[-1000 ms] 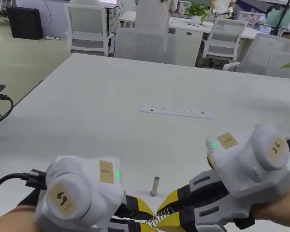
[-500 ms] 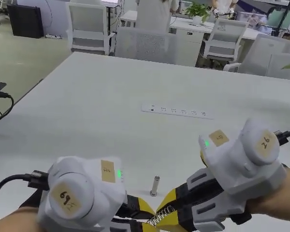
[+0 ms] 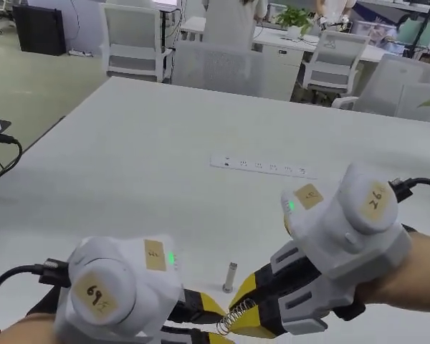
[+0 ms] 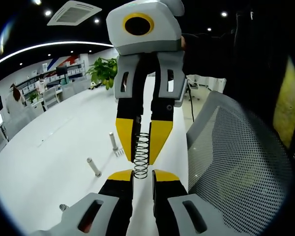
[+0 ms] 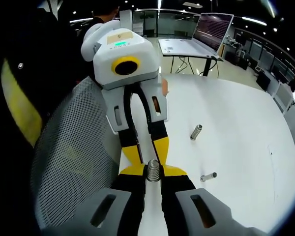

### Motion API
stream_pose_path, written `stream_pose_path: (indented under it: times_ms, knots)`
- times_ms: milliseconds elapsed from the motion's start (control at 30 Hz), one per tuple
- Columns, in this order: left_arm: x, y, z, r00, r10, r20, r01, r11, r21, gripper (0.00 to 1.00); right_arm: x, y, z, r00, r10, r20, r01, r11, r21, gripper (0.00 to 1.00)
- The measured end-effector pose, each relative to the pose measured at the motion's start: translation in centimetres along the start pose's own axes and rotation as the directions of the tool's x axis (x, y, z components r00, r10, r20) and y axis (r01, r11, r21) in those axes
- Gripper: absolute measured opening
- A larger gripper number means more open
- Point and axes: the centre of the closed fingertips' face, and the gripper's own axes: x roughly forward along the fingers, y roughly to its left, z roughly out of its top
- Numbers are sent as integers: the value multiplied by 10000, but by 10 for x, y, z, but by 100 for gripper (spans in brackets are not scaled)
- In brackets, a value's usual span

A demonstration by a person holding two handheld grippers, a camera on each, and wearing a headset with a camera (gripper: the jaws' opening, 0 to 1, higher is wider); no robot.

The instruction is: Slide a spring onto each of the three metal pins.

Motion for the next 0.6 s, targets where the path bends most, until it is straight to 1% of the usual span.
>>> stream_pose_path:
  times_ms: [100, 200, 433, 500, 600]
  knots:
    - [0, 0, 0, 10000, -5, 75, 6, 9999, -155, 9, 0, -2, -1, 9998, -20, -217, 17, 9999, -122, 9]
    - [0, 1, -2, 9999, 47, 114, -44, 9996, -295, 10, -1, -3, 0, 9997, -53, -258, 49, 9998, -180, 9]
    - [-4, 4, -5, 9997, 172, 158, -163, 9981, -589, 18, -2, -4, -2, 9990, -90, -430, 81, 9997, -230, 9]
    - [-5, 5, -5, 9996, 187, 228, -169, 9969, -769, 22, -2, -4, -2, 9990, -103, -434, 93, 9997, -227, 9]
    - [-8, 5, -5, 9993, 195, 332, -161, 9950, -985, 24, -1, -5, -3, 9988, -122, -476, 111, 9997, -234, 9]
